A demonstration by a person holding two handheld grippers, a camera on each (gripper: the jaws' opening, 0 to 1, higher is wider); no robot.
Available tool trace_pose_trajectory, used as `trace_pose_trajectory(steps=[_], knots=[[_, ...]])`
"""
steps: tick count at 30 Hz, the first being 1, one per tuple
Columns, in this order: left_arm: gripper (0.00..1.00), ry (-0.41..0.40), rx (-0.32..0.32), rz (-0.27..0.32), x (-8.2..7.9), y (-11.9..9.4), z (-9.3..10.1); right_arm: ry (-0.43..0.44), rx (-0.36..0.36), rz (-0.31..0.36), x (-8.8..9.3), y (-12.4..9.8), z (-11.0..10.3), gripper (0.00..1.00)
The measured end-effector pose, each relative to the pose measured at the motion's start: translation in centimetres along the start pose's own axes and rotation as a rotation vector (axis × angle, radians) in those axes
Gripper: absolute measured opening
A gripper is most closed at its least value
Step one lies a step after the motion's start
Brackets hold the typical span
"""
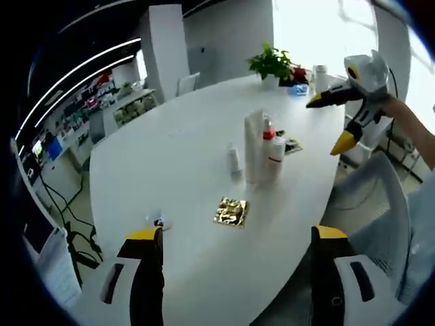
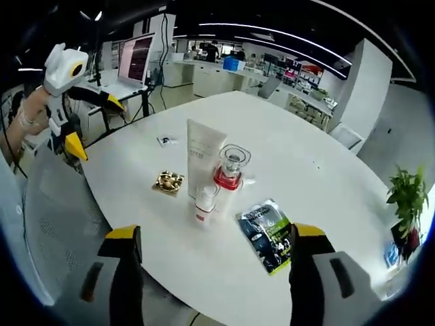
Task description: Arrange the skincare products in the storage area until every visible bottle or jar stands upright without overlapping.
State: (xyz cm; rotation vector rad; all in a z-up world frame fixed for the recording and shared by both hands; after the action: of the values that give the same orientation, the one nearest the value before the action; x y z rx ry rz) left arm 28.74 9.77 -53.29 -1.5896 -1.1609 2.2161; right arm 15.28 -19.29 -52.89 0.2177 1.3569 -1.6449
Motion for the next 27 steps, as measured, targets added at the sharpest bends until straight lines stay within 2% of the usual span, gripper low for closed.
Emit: trace_pose_trajectory(steps=[8, 17, 25, 27], knots=[[0.97, 0.012, -0.001, -0.001, 0.2, -0.1, -0.1, -0.011, 0.001, -0.013, 0.1, 0.4, 0.2, 1.0], [0.97, -0.002, 0.008, -0.022, 0.3, 0.0, -0.3, -0.009, -0.041, -0.018, 0.5, 0.8, 0.2, 1.0], [0.97, -0.01, 0.003, -0.029, 0.5, 0.5, -0.8, -0.025, -0.044, -0.027, 0.9, 1.5, 1.3, 1.0], [0.97, -0.007, -0.009, -0.014, 0.4, 0.7, -1.2, -0.014, -0.049, -0.02, 1.0, 1.7, 1.5, 1.0]])
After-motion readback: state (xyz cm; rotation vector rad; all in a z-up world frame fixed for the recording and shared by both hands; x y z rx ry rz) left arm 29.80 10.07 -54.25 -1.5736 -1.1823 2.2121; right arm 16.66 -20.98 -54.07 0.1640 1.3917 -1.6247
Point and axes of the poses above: the point that each gripper's makers call its tool centre point, and the gripper's own axes: y roughly forward along the fingers, z roughly to its right, x roughly out of its underside, the point moved 10 cm from there along -y, roughly backward along the fingers, and after that the axes turned 14 degrees about -y, right-handed, at the moved point
